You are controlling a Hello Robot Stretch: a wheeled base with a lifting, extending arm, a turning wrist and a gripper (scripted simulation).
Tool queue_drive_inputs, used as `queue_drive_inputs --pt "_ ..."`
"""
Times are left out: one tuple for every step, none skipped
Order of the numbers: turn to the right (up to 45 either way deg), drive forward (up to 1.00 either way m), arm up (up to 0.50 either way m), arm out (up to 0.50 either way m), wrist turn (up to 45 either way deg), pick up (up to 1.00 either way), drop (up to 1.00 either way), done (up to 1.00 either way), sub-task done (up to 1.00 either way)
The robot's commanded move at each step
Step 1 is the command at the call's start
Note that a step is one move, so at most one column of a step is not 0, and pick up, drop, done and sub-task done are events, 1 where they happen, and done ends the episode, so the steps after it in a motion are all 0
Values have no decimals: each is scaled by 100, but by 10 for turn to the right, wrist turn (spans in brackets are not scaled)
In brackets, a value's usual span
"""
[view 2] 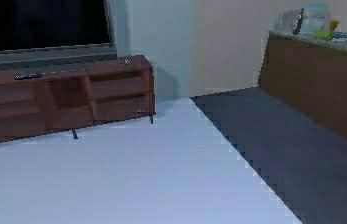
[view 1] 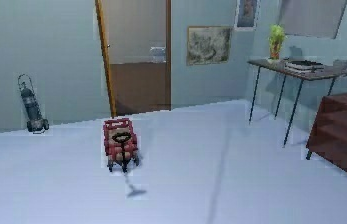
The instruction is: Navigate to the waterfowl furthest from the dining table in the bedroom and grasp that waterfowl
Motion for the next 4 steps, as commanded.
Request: queue_drive_inputs --pt "0 100 0 0 0 0 0 0 0" --pt "0 65 0 0 0 0 0 0 0" --pt "-120 0 0 0 0 0 0 0 0" --pt "0 100 0 0 0 0 0 0 0"
